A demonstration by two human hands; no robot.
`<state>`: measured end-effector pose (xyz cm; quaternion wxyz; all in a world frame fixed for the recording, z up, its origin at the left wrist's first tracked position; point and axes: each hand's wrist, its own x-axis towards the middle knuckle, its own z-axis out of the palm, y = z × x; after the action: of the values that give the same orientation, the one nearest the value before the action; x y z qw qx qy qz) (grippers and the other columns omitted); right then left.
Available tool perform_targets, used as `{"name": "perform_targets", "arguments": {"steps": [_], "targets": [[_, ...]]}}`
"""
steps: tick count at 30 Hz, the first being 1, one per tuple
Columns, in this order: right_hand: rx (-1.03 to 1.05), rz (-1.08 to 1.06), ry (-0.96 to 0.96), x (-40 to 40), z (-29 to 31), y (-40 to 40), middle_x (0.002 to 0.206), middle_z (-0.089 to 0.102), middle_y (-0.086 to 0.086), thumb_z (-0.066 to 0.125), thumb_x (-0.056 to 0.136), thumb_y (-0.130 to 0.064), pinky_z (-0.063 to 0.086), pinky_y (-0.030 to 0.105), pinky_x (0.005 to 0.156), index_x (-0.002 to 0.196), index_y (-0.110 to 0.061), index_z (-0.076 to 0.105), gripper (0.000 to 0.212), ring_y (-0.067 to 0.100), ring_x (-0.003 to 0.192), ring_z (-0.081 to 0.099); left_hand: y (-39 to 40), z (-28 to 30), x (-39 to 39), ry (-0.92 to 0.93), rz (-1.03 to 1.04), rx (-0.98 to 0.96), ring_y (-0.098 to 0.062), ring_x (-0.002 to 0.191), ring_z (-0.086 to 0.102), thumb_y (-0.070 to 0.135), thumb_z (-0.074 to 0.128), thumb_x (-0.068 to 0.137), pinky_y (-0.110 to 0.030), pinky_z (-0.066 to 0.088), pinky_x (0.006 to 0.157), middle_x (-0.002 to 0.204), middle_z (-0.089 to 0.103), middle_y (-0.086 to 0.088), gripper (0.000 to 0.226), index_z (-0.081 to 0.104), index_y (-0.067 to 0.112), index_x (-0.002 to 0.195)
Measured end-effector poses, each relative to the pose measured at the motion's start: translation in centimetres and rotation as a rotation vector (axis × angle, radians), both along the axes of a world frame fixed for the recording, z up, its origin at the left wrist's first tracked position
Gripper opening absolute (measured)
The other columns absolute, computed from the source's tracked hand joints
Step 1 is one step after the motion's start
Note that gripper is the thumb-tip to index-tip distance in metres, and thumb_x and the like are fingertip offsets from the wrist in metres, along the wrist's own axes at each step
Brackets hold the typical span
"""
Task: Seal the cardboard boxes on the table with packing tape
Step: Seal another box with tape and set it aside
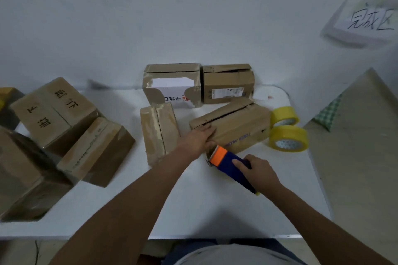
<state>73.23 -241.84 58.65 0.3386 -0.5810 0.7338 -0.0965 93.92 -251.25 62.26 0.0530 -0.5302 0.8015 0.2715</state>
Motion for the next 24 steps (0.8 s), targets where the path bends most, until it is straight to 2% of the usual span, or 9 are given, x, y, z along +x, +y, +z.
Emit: {"name": "perform_targets", "arguments": {"steps": [6, 10, 14, 16, 18, 19, 21, 22, 24], "targets": [[-0.074, 0.156, 0.199, -1.0, 1.3, -0.4, 0.077, 0.059, 0.002, 0.045, 0.094, -0.059, 0.037, 0.031, 0.058, 0.090, -0.015, 0.049, 0.045, 0.021, 0.070, 0.055, -0.2, -0.5, -2.2, -0.075, -0.090, -0.107, -0.025, 0.149, 0.018, 0.025, 0.039, 0.107, -0.034, 0.020, 0.117, 0.165, 0.014, -0.007, 0.057, 0.017, 0.013, 0.157], [-0.164, 0.445, 0.369, -1.5, 1.1, 0.8, 0.087, 0.065, 0.001, 0.039, 0.092, -0.065, 0.036, 0.031, 0.059, 0.093, -0.022, 0.045, 0.044, 0.023, 0.079, 0.061, -1.2, -3.0, -0.4, -0.162, -0.142, -0.122, -0.026, 0.149, 0.015, -0.003, 0.042, 0.099, -0.037, 0.031, 0.114, 0.163, 0.015, -0.006, 0.063, 0.021, 0.015, 0.156], [-0.110, 0.360, 0.247, -1.9, -0.2, 1.9, 0.086, 0.066, 0.003, 0.044, 0.093, -0.061, 0.039, 0.029, 0.059, 0.097, -0.018, 0.051, 0.043, 0.021, 0.075, 0.061, -1.8, -5.1, 1.0, -0.189, -0.192, -0.125, -0.025, 0.152, 0.004, 0.002, 0.043, 0.100, -0.034, 0.027, 0.117, 0.166, 0.005, -0.001, 0.066, 0.014, 0.018, 0.157], [-0.088, 0.292, 0.144, -1.9, -0.4, 2.1, 0.082, 0.066, 0.002, 0.048, 0.093, -0.058, 0.040, 0.028, 0.058, 0.095, -0.020, 0.053, 0.039, 0.018, 0.070, 0.059, -1.7, -4.9, 1.1, -0.102, -0.164, -0.102, -0.026, 0.152, 0.005, 0.007, 0.045, 0.101, -0.035, 0.022, 0.119, 0.166, 0.008, -0.003, 0.061, 0.022, 0.017, 0.156], [-0.089, 0.181, 0.030, -1.8, -0.5, 2.1, 0.080, 0.067, -0.002, 0.050, 0.093, -0.057, 0.044, 0.027, 0.059, 0.092, -0.022, 0.056, 0.035, 0.013, 0.068, 0.060, -1.1, -4.3, 1.4, 0.141, -0.058, -0.102, -0.028, 0.149, 0.023, 0.009, 0.049, 0.101, -0.031, 0.026, 0.118, 0.161, 0.027, -0.009, 0.048, 0.042, 0.011, 0.149], [-0.095, 0.124, -0.024, -1.8, -0.3, 2.0, 0.079, 0.067, -0.004, 0.050, 0.092, -0.056, 0.047, 0.027, 0.061, 0.091, -0.023, 0.058, 0.035, 0.010, 0.069, 0.062, -0.5, -3.8, 1.5, 0.285, 0.066, -0.085, -0.027, 0.141, 0.039, 0.011, 0.051, 0.101, -0.023, 0.033, 0.111, 0.153, 0.041, -0.010, 0.042, 0.051, 0.011, 0.142], [-0.109, 0.041, -0.114, -1.4, 0.0, 1.8, 0.078, 0.068, -0.006, 0.051, 0.092, -0.056, 0.051, 0.028, 0.063, 0.090, -0.022, 0.061, 0.036, 0.007, 0.069, 0.064, 1.4, -2.7, 1.9, 0.492, 0.414, 0.057, -0.021, 0.113, 0.061, 0.021, 0.053, 0.102, -0.010, 0.043, 0.083, 0.132, 0.063, -0.005, 0.032, 0.062, 0.016, 0.132], [-0.117, 0.018, -0.146, -1.1, 0.1, 1.6, 0.076, 0.068, -0.007, 0.052, 0.092, -0.056, 0.051, 0.027, 0.063, 0.088, -0.021, 0.062, 0.036, 0.005, 0.068, 0.064, 2.4, -2.1, 1.9, 0.561, 0.561, 0.181, -0.016, 0.103, 0.063, 0.029, 0.052, 0.102, -0.011, 0.044, 0.077, 0.123, 0.067, -0.001, 0.031, 0.064, 0.019, 0.129], [-0.138, 0.012, -0.180, -0.4, 0.6, 1.0, 0.073, 0.068, -0.007, 0.053, 0.091, -0.055, 0.047, 0.020, 0.059, 0.085, -0.021, 0.063, 0.036, 0.003, 0.067, 0.063, 4.2, -1.5, 2.2, 0.641, 0.722, 0.442, -0.010, 0.102, 0.062, 0.042, 0.046, 0.103, -0.021, 0.048, 0.082, 0.115, 0.067, 0.003, 0.039, 0.064, 0.017, 0.127]]}}
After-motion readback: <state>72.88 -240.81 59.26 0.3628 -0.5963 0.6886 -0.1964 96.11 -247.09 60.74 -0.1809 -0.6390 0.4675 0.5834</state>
